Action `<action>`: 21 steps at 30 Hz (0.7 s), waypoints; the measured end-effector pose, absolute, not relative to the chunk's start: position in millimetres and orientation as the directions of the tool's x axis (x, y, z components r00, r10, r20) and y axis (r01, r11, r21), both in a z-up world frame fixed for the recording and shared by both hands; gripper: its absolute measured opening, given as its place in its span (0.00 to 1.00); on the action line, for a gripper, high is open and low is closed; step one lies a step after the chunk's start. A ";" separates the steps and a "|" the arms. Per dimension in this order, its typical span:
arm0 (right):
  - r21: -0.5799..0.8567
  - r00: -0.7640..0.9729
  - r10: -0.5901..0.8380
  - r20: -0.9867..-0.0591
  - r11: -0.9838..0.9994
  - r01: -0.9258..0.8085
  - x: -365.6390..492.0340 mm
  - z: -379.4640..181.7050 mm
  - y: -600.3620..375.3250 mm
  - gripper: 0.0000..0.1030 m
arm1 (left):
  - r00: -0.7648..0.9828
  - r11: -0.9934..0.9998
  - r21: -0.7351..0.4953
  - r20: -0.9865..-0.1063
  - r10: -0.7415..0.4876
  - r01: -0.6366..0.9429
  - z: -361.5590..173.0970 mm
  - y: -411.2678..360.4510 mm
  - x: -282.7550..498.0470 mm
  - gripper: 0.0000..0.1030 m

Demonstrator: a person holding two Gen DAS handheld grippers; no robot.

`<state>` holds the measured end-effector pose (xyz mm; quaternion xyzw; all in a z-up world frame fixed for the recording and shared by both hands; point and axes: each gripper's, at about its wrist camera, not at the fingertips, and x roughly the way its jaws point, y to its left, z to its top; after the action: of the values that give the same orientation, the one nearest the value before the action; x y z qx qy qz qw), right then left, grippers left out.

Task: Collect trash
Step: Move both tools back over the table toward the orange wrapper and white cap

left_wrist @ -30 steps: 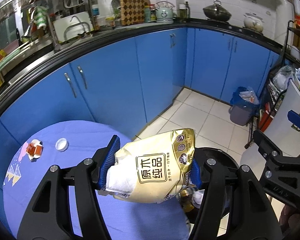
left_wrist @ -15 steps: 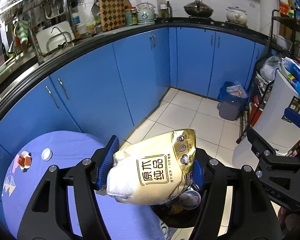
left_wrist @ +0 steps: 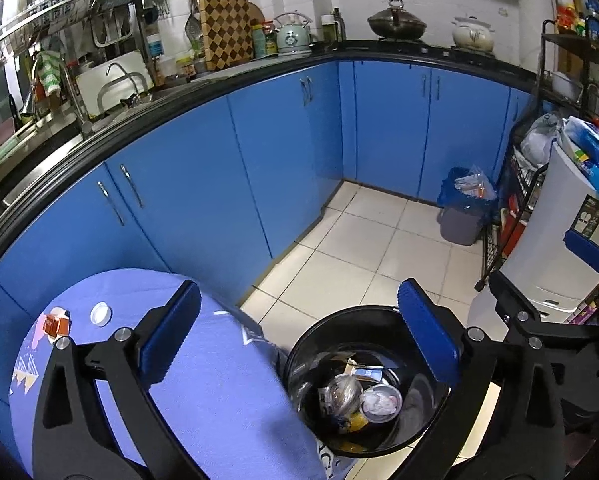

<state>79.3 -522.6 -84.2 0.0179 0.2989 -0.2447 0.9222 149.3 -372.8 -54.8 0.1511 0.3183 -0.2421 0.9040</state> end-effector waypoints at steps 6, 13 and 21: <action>-0.110 0.715 -0.419 -0.560 0.893 0.437 85.1 -79.1 -508.0 0.92 | 0.690 0.852 0.110 -0.642 -0.333 0.512 -51.2 -354.5 153.5 0.96; -0.120 0.736 -0.384 -0.558 0.915 0.386 97.5 -72.6 -477.5 0.92 | 0.704 0.882 0.081 -0.639 -0.311 0.464 -45.8 -315.9 163.6 0.96; -0.166 0.763 -0.354 -0.542 0.934 0.315 113.6 -60.1 -425.7 0.92 | 0.730 0.911 0.055 -0.620 -0.290 0.408 -37.5 -259.9 171.2 0.97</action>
<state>113.6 -425.7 -60.1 -0.0325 0.2949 -0.1782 0.9382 171.2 -259.9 -37.5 0.0938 0.3157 -0.1885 0.9252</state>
